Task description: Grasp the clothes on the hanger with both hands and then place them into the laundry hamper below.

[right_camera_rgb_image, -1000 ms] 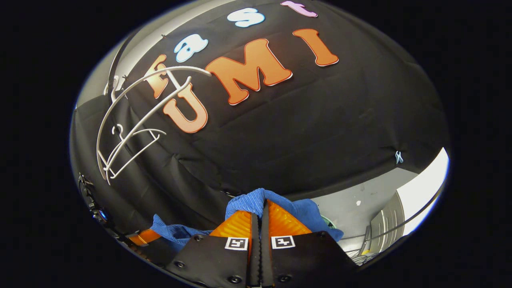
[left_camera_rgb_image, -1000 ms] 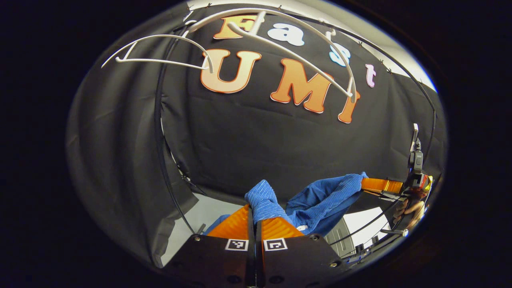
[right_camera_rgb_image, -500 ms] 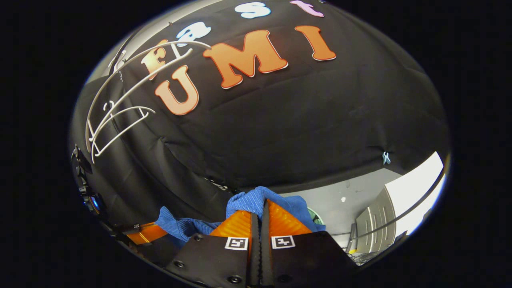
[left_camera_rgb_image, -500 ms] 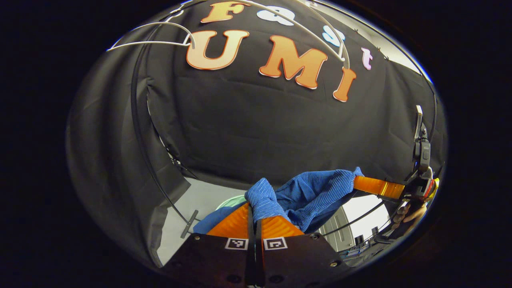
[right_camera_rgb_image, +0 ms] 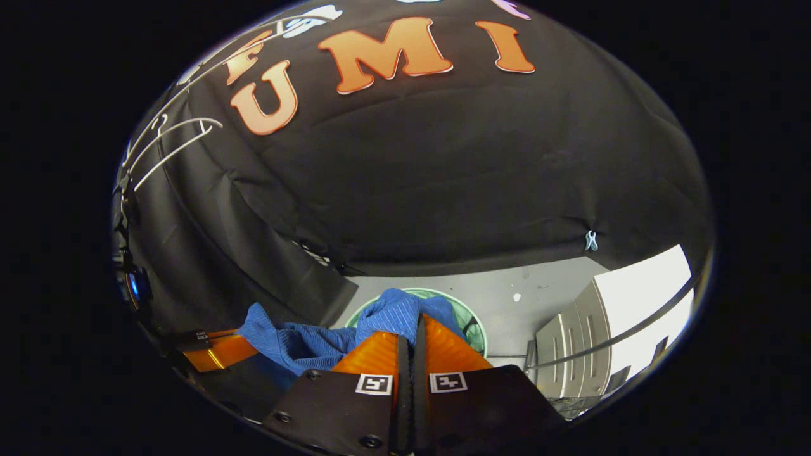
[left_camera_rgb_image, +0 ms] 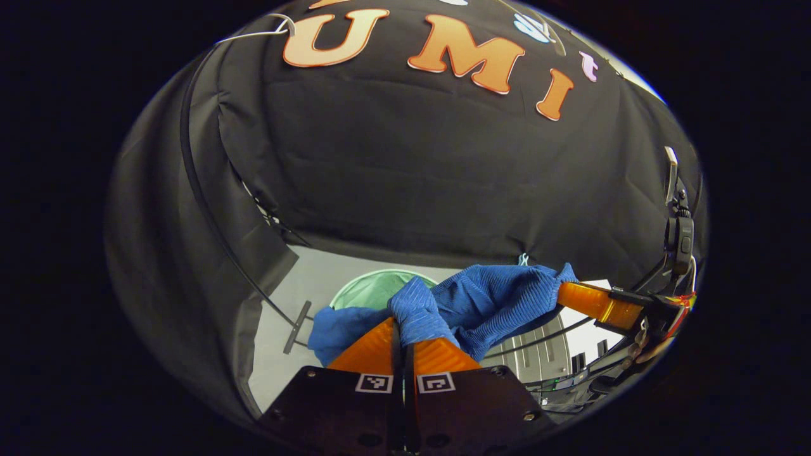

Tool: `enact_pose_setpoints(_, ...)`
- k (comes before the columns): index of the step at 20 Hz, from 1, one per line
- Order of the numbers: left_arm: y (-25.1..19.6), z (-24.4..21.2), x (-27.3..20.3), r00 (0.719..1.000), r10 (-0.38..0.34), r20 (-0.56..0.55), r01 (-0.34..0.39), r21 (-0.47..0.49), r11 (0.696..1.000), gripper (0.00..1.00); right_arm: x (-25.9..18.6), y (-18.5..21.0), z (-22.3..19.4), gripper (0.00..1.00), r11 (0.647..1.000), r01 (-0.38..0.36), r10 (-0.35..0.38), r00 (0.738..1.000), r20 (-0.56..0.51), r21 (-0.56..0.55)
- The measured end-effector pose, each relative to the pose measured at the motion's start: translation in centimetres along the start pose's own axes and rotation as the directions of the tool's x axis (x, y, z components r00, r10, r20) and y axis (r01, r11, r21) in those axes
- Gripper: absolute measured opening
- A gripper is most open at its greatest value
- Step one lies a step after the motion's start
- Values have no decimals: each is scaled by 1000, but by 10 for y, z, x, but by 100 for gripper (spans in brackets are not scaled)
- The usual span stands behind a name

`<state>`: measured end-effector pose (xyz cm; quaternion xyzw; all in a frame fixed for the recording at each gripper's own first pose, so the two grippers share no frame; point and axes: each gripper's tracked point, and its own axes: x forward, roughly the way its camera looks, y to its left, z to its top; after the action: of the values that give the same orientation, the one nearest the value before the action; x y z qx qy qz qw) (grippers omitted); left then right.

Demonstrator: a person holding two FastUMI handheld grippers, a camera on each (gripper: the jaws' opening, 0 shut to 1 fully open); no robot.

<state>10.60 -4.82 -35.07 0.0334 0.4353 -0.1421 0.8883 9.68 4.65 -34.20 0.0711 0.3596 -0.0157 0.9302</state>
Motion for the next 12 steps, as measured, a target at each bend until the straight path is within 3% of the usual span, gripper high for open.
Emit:
enact_pose_setpoints(6,7,-27,34,994,2,-107,-1,6,1000,0,33,-7,-43,8,999,43,-43,993,-112,-7)
enact_pose_setpoints(12,14,-52,55,973,22,-228,-20,11,1000,1,60,-19,-86,8,995,91,-100,965,-242,-47)
